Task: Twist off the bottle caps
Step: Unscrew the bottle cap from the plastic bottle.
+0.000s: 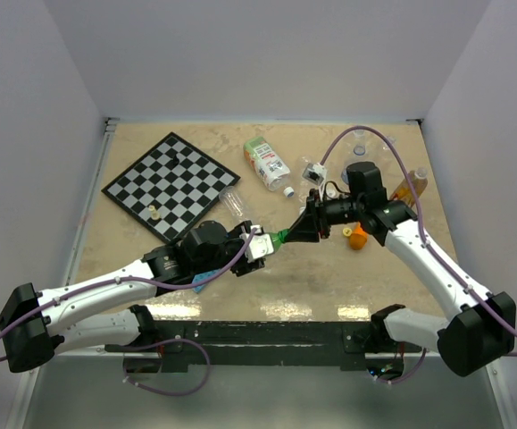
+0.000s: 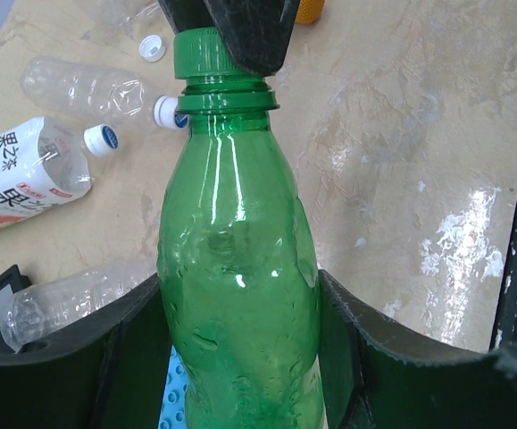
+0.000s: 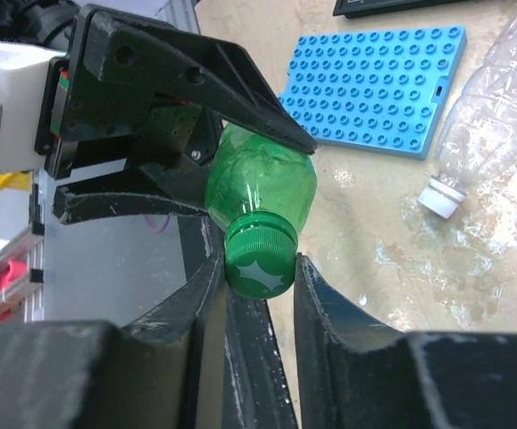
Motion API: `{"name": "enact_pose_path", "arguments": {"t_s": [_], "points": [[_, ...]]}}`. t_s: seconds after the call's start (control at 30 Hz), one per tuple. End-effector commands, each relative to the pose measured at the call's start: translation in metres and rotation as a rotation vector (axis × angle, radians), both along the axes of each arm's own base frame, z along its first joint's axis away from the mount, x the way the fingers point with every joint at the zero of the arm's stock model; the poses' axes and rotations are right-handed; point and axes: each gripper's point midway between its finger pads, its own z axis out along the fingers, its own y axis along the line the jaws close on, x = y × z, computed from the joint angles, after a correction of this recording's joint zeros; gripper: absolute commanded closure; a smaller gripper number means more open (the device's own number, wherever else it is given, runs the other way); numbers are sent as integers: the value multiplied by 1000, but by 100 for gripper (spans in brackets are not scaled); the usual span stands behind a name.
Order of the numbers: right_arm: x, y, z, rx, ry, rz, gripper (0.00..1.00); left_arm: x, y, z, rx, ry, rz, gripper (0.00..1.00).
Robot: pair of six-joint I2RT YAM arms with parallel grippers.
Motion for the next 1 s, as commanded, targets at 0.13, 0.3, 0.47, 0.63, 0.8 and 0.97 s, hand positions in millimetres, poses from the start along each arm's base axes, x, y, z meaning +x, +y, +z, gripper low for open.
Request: {"name": "enact_pose_path", "arguments": {"t_s": [0.13,0.3,0.47,0.63,0.8,0.97], "points": [[-5,-2,13,-24,-178,148,99,4,-4,13,-39,-21,11,94],[-2,-5,31,-55,-352,268,100,3,-4,15,-45,-23,2,94],[10,-18,27,-188,-730,441,100,2,-3,16,-46,-27,1,94],[14,-30,36,-243,-1417,647,100,2,-4,16,-47,-26,-6,94],[19,-29,42,-262,-1573,735,100,1,-5,14,-44,-25,-10,94],[9,-24,45,-198,-1599,740,100,1,-5,14,-44,-22,-15,94]]}}
